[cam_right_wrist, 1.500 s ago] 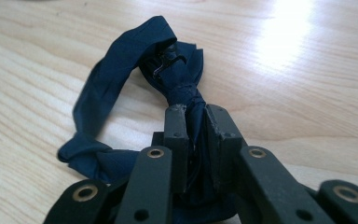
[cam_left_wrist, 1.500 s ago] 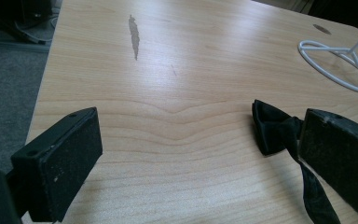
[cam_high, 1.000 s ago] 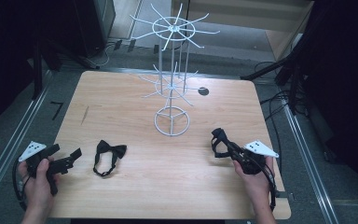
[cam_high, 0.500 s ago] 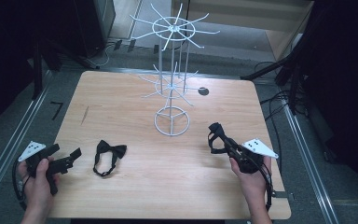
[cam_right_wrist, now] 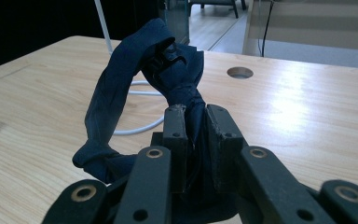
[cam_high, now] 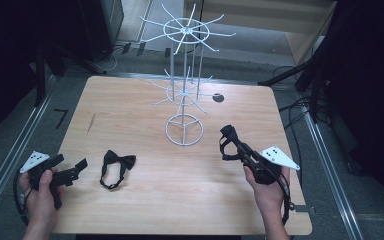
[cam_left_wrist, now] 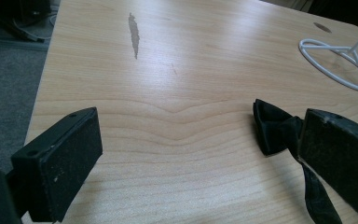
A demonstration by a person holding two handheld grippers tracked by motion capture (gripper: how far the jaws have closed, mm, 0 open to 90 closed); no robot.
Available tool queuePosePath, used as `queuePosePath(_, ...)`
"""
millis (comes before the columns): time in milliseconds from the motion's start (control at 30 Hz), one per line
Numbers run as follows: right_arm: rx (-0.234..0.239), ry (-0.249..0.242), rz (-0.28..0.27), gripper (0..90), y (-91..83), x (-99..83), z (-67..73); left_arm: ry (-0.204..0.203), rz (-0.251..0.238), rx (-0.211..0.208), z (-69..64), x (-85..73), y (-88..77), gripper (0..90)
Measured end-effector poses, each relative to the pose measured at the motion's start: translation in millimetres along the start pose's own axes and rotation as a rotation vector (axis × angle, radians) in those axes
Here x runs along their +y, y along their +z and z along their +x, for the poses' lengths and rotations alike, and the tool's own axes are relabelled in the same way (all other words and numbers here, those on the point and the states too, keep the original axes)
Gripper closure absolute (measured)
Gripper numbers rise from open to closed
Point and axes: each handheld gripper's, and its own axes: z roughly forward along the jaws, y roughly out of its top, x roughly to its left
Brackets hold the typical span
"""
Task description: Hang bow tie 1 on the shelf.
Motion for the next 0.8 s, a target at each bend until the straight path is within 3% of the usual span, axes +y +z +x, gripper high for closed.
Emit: queuePosePath(800, 0.022, 0.003, -0.098, 79.7, -1.9, 19.6, 21.3, 0.004, 0.002, -0.001, 0.1, 0.0, -0.2, 0.2)
